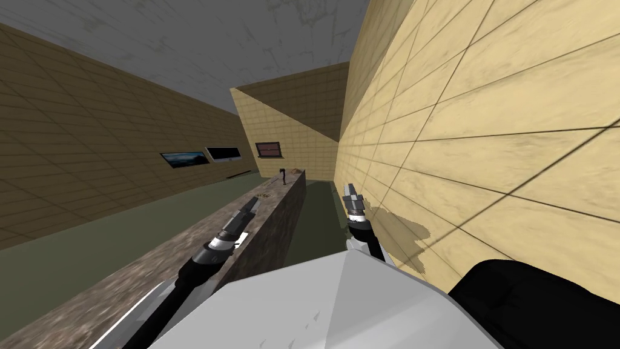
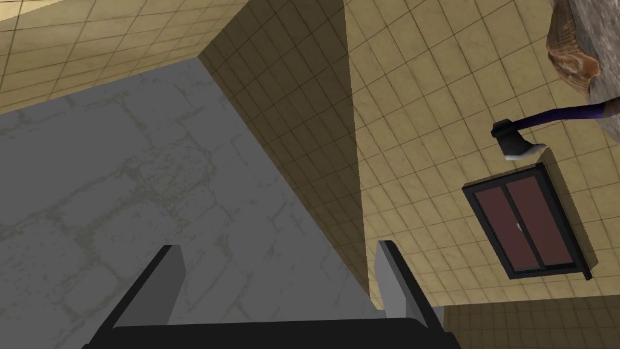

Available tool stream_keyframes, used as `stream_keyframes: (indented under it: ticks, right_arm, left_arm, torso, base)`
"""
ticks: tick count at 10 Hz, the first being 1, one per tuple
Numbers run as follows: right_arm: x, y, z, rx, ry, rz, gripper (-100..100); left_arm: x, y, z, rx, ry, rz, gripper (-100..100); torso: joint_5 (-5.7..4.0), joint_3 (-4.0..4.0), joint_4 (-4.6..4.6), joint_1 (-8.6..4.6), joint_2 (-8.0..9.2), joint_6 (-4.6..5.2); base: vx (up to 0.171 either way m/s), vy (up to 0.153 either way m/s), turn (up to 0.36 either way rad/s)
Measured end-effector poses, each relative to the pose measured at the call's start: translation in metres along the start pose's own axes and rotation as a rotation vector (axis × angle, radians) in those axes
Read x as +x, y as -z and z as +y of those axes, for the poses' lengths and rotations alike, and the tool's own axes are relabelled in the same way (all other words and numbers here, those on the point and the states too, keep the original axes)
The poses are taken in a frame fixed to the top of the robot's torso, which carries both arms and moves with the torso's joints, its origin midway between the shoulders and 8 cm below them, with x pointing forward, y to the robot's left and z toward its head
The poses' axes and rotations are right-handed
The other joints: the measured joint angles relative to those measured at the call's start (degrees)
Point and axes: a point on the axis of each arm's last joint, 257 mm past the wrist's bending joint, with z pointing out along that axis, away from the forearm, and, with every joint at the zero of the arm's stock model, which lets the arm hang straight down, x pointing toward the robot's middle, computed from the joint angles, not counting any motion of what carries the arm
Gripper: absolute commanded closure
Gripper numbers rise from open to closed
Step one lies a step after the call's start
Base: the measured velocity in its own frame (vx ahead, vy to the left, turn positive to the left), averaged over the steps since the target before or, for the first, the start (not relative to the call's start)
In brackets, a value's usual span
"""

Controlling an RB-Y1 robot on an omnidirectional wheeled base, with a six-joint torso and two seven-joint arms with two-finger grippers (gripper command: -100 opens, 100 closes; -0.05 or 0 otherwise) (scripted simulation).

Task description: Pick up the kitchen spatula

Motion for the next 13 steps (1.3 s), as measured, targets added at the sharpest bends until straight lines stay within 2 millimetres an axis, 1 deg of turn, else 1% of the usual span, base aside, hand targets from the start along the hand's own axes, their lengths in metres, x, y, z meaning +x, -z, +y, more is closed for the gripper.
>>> stream_keyframes:
  ticks: [5, 10, 13]
  right_arm:
    - [0.0, 0.0, 0.0, 0.0, 0.0, 0.0, 0]
    - [0.0, 0.0, 0.0, 0.0, 0.0, 0.0, 0]
    - [0.0, 0.0, 0.0, 0.0, 0.0, 0.0, 0]
  left_arm:
    - [0.014, 0.005, 0.014, -0.042, -0.048, 0.135, -100]
    - [0.027, 0.017, 0.033, -0.094, -0.099, 0.268, -100]
    - [0.034, 0.029, 0.049, -0.139, -0.133, 0.351, -100]
  torso:
    - [0.0, 0.01, 0.01, 0.0, 0.01, 0.0]
    - [-0.01, 0.05, 0.02, 0.0, 0.1, 0.0]
    - [0.02, 0.1, 0.04, 0.07, 0.17, -0.01]
  base:
    - [0.105, -0.043, 0.019]
    - [0.094, -0.036, 0.017]
    - [0.063, -0.016, 0.012]
